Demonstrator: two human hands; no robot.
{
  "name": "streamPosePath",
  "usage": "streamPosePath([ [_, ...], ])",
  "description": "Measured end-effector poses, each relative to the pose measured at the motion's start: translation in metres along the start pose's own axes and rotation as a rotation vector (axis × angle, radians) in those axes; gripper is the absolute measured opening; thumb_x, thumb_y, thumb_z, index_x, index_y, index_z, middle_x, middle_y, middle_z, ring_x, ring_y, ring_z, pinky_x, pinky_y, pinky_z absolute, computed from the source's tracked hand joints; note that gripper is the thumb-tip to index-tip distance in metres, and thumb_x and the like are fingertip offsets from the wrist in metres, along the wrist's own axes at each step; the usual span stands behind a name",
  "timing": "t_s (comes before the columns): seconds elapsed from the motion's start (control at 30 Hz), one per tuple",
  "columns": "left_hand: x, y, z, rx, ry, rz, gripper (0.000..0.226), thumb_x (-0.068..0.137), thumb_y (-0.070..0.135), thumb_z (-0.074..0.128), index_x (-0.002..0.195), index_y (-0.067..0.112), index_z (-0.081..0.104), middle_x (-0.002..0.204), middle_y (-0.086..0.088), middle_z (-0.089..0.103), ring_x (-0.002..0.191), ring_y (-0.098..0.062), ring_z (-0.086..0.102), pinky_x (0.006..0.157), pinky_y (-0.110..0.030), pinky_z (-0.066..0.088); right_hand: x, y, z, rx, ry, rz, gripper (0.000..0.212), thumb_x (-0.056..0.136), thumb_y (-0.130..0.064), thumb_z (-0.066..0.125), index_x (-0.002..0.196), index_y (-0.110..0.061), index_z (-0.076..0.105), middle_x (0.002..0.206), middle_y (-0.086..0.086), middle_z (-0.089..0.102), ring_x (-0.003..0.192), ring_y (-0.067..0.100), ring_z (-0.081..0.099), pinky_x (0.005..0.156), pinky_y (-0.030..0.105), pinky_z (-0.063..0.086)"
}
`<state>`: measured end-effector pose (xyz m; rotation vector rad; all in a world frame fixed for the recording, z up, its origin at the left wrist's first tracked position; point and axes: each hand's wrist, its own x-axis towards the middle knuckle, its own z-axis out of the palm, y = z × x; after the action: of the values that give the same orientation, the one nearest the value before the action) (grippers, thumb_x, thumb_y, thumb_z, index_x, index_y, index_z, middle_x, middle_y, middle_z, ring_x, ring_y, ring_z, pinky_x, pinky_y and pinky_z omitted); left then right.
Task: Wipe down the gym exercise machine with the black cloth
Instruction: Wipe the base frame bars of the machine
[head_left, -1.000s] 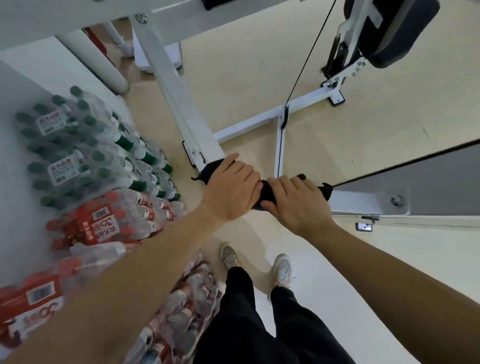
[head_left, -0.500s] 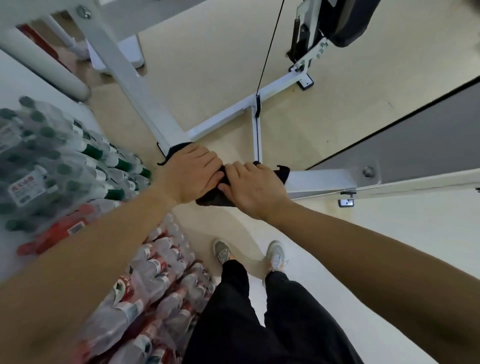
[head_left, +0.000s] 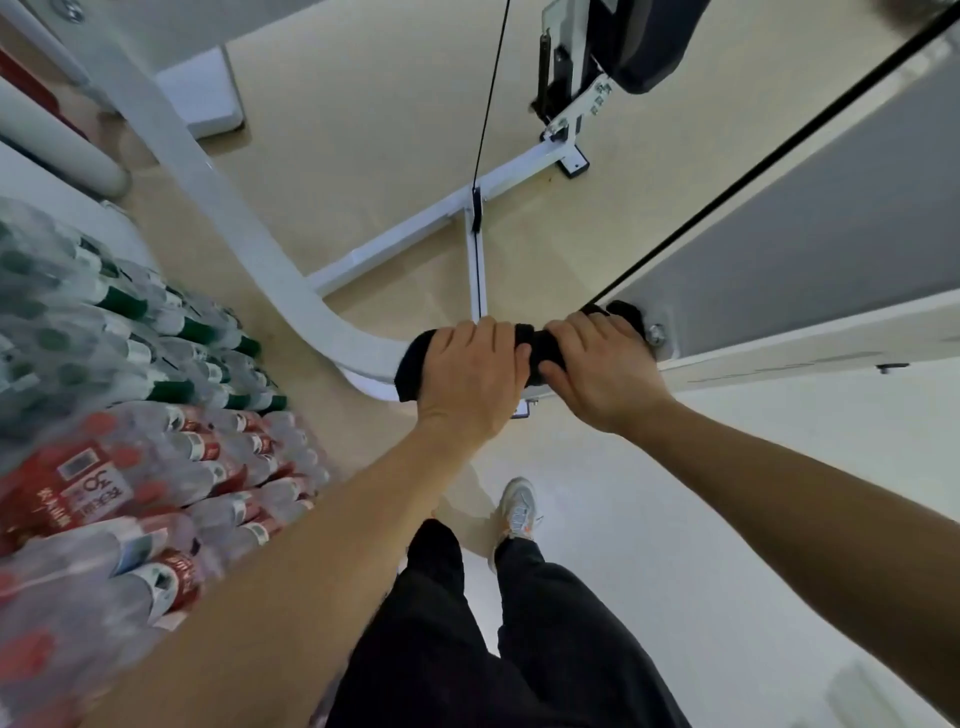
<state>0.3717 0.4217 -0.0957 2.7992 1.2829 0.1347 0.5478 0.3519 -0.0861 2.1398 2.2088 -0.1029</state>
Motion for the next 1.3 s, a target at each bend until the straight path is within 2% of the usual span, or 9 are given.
streamPosePath([
  [0.17, -0.002, -0.032, -0.004, -0.049, -0.030, 0.145, 0.038, 0.104, 0.037, 0.028, 0.096, 0.016, 0.059, 0.085, -0.003, 0.062, 0.074, -0.026, 0.058, 0.070, -0.039, 0.042, 0.006, -0.032, 0.001, 0.011, 0.105, 0.186, 0.042, 0.101, -0.041, 0.033, 0.101, -0.010, 0.062, 0.093, 0.010, 0.062, 0.082, 0.033, 0.056, 0.081, 0.043, 0.041],
  [0.37, -0.015, -0.124, -0.013, 0.002, 0.049, 0.256, 0.039, 0.105, 0.029, 0.031, 0.082, 0.011, 0.056, 0.074, -0.007, 0.060, 0.066, -0.030, 0.054, 0.069, -0.042, 0.039, 0.036, -0.100, -0.002, 0.082, 0.056, 0.126, 0.039, 0.103, -0.042, 0.034, 0.103, -0.013, 0.060, 0.095, 0.006, 0.060, 0.084, 0.029, 0.054, 0.081, 0.041, 0.040],
  [0.5, -0.015, -0.088, -0.008, 0.034, 0.047, 0.071, 0.039, 0.104, 0.031, 0.029, 0.080, 0.015, 0.055, 0.073, -0.004, 0.061, 0.067, -0.029, 0.054, 0.072, -0.041, 0.037, 0.030, -0.087, -0.002, 0.087, 0.043, 0.039, 0.039, 0.102, -0.044, 0.034, 0.112, -0.015, 0.058, 0.098, 0.004, 0.060, 0.087, 0.028, 0.054, 0.083, 0.040, 0.038],
  [0.63, -0.008, -0.032, -0.002, 0.012, -0.005, -0.036, 0.036, 0.103, 0.034, 0.029, 0.089, 0.017, 0.058, 0.081, -0.002, 0.063, 0.073, -0.026, 0.056, 0.073, -0.039, 0.038, 0.007, -0.031, -0.003, 0.042, -0.010, 0.091, 0.043, 0.100, -0.047, 0.031, 0.114, -0.015, 0.057, 0.102, 0.007, 0.059, 0.091, 0.031, 0.055, 0.086, 0.043, 0.038],
  [0.87, -0.005, -0.017, -0.003, -0.021, -0.026, 0.100, 0.040, 0.104, 0.038, 0.027, 0.098, 0.015, 0.060, 0.089, -0.002, 0.063, 0.078, -0.024, 0.057, 0.073, -0.037, 0.042, 0.001, -0.033, -0.009, -0.054, -0.102, 0.204, 0.048, 0.101, -0.045, 0.026, 0.115, -0.010, 0.056, 0.104, 0.012, 0.061, 0.091, 0.035, 0.054, 0.089, 0.047, 0.039],
  [1.0, -0.022, -0.091, -0.006, 0.026, 0.004, 0.222, 0.039, 0.104, 0.040, 0.033, 0.102, 0.012, 0.061, 0.090, -0.006, 0.063, 0.079, -0.026, 0.056, 0.078, -0.038, 0.042, 0.012, -0.060, -0.010, -0.074, -0.102, 0.022, 0.054, 0.101, -0.050, 0.029, 0.130, -0.008, 0.049, 0.112, 0.012, 0.060, 0.095, 0.034, 0.055, 0.088, 0.047, 0.042],
  [1.13, -0.018, -0.162, -0.011, 0.033, 0.013, 0.452, 0.043, 0.103, 0.043, 0.036, 0.102, 0.010, 0.062, 0.092, -0.007, 0.061, 0.084, -0.029, 0.055, 0.087, -0.041, 0.043, 0.050, -0.103, -0.014, -0.117, -0.096, -0.207, 0.054, 0.100, -0.050, 0.038, 0.126, -0.005, 0.051, 0.102, 0.011, 0.062, 0.083, 0.030, 0.058, 0.075, 0.041, 0.046],
  [1.23, 0.001, -0.203, -0.016, -0.010, 0.039, 0.468, 0.044, 0.104, 0.040, 0.031, 0.095, 0.011, 0.063, 0.093, -0.006, 0.063, 0.093, -0.030, 0.057, 0.095, -0.042, 0.041, 0.077, -0.131, -0.019, -0.068, -0.115, -0.315, 0.053, 0.100, -0.052, 0.042, 0.121, -0.004, 0.051, 0.093, 0.009, 0.061, 0.072, 0.026, 0.058, 0.063, 0.037, 0.044],
  [1.3, 0.015, -0.231, -0.016, -0.026, 0.045, 0.456, 0.044, 0.104, 0.038, 0.029, 0.096, 0.011, 0.064, 0.096, -0.007, 0.063, 0.101, -0.032, 0.056, 0.099, -0.042, 0.039, 0.087, -0.146, -0.022, -0.024, -0.160, -0.286, 0.056, 0.100, -0.056, 0.033, 0.123, -0.007, 0.048, 0.094, 0.006, 0.060, 0.069, 0.025, 0.059, 0.055, 0.035, 0.039],
])
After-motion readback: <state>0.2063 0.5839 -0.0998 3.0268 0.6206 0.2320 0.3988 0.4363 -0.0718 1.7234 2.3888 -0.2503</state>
